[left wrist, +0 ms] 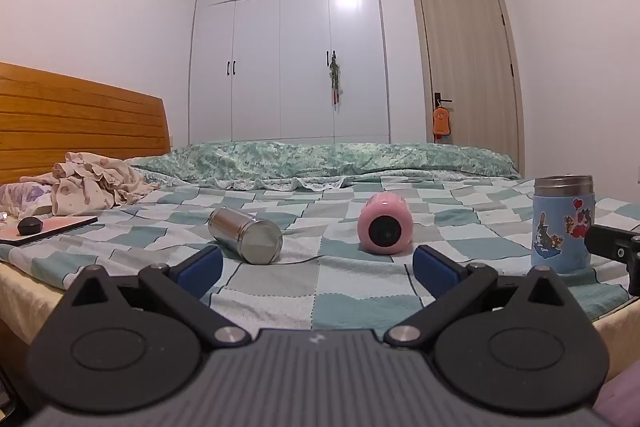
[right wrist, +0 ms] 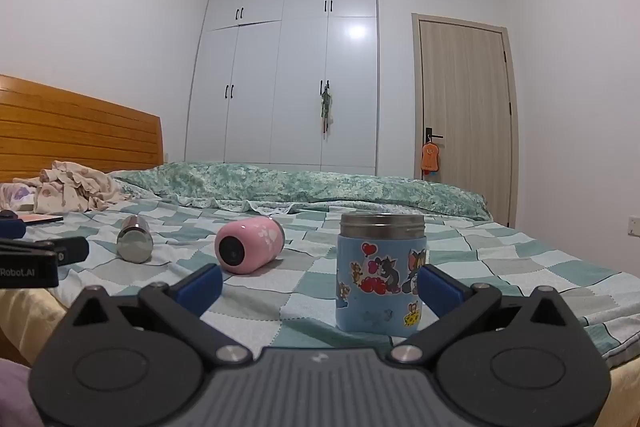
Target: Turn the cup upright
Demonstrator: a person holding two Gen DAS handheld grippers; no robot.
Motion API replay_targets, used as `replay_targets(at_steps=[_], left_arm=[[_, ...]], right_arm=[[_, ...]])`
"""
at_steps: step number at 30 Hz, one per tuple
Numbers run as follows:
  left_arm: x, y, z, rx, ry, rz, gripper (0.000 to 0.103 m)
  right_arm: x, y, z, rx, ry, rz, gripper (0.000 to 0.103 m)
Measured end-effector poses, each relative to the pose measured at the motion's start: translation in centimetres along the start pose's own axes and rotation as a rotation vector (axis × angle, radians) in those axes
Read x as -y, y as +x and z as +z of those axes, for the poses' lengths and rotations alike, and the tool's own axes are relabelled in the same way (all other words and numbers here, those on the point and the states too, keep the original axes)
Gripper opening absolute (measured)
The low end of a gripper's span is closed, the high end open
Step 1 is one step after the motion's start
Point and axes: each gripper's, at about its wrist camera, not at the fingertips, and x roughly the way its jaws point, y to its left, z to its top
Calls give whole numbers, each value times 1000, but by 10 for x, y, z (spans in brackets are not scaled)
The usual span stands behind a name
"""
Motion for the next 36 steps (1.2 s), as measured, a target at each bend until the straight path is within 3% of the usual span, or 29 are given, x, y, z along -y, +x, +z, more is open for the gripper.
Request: replay_targets(at_steps=[36], left_arm=[[0, 0, 0, 3, -7, 0, 103]], right_arm=[[1, 0, -1, 17, 10, 1, 103]])
